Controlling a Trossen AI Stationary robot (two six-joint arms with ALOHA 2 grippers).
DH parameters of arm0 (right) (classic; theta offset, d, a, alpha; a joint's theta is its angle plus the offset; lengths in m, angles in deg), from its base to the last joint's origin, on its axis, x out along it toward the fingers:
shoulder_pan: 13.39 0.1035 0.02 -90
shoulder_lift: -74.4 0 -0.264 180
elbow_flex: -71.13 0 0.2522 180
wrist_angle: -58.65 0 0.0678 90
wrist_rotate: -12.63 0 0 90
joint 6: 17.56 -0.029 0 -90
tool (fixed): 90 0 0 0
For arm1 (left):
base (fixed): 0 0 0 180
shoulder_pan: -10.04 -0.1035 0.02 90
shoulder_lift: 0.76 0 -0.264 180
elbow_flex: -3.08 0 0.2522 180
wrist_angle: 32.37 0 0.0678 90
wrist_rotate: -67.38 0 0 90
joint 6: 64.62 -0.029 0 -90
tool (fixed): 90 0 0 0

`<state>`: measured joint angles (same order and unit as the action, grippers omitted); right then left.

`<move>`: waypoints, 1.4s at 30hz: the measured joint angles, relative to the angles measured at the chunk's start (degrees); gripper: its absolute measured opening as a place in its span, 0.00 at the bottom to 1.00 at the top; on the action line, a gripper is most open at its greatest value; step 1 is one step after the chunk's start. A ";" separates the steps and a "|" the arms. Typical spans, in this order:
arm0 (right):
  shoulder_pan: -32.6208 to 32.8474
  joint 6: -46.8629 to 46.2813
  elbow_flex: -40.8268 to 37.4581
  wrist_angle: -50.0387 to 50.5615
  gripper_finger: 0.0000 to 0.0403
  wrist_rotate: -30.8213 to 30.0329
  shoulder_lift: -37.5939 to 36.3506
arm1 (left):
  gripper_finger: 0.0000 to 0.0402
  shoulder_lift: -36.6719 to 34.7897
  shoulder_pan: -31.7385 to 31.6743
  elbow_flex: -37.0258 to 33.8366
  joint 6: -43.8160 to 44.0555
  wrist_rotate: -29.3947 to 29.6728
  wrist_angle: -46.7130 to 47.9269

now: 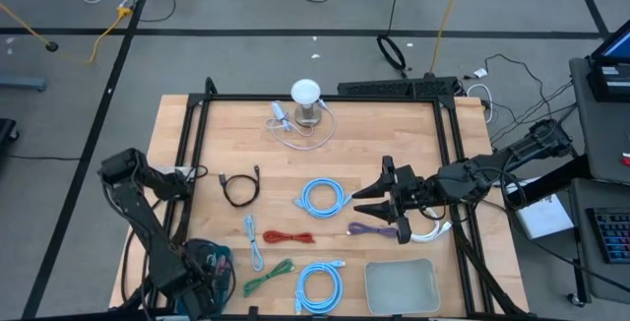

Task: Pick & Place USB Port
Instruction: Put the white charger cable into the blue bin

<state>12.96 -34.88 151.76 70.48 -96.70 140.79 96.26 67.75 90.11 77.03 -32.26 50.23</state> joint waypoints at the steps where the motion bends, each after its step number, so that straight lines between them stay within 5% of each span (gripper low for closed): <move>1: 0.00 0.00 0.00 0.00 0.29 0.00 0.00 | 0.20 -0.41 -0.27 0.02 -0.10 1.06 -0.24; 12: 0.00 -0.39 0.00 -0.02 0.29 -0.02 0.00 | 0.01 -3.00 -0.61 0.02 -1.80 2.28 -9.76; 27: 0.00 -1.09 0.00 -0.26 0.29 -0.02 0.02 | 0.00 -2.22 2.63 -3.28 -1.45 -1.19 -23.77; 42: 0.00 -1.09 0.00 -0.42 0.29 -0.02 0.02 | 0.00 3.94 3.66 -3.34 -1.65 -4.03 -26.69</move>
<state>12.96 -35.98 151.76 70.06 -96.72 140.81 100.20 71.41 86.77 75.38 -36.29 23.54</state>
